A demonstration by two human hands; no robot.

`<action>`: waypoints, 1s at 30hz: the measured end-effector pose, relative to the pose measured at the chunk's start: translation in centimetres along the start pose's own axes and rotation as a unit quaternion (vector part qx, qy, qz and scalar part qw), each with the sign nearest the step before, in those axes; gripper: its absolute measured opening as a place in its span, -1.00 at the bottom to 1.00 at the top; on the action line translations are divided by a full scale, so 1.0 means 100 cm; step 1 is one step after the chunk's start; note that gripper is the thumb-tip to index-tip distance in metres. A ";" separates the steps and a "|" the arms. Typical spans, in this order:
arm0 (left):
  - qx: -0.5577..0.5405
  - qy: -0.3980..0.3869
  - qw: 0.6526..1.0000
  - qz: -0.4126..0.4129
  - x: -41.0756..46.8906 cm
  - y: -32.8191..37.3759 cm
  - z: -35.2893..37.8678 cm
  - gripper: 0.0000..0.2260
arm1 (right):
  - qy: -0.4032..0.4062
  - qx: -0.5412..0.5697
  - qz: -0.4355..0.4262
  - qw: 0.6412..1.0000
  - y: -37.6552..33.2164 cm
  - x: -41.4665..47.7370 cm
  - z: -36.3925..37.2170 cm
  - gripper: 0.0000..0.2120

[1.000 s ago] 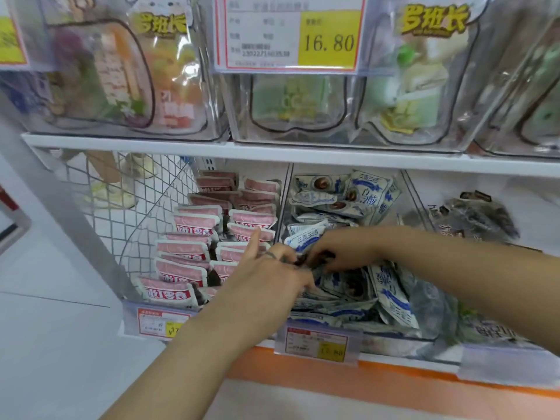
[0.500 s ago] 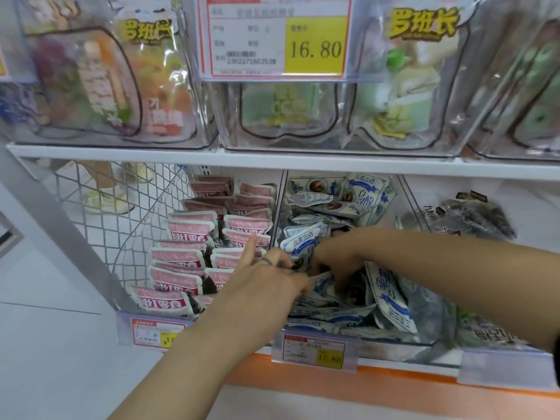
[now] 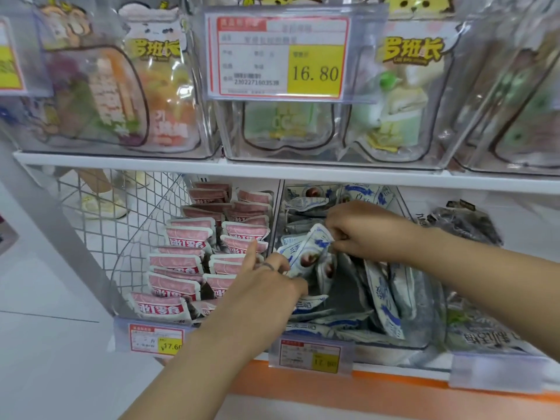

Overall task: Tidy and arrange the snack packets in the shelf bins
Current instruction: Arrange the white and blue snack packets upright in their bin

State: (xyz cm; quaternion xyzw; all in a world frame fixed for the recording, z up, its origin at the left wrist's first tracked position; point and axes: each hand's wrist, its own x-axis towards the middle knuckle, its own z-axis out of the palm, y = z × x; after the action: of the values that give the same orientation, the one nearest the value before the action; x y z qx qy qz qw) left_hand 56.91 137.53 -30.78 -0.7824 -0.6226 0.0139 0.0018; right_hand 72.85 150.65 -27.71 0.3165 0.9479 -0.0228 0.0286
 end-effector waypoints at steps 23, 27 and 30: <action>0.015 0.102 0.991 -0.083 0.018 -0.001 -0.002 -0.82 | -0.098 0.168 0.042 0.980 -0.006 0.001 0.014 -0.66; 0.046 0.062 0.994 -0.082 0.017 -0.003 -0.002 -0.74 | -0.152 0.060 0.046 0.986 -0.009 0.006 0.013 -0.81; 0.053 0.042 0.996 -0.058 0.014 -0.003 -0.008 -0.57 | -0.148 0.019 0.022 0.989 -0.008 0.005 0.011 -0.87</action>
State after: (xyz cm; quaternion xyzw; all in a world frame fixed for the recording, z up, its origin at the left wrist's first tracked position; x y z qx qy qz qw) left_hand 57.00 138.95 -29.98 -0.7434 -0.6650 0.0139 0.0705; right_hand 72.06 150.23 -28.87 0.3305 0.9257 -0.0863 0.1627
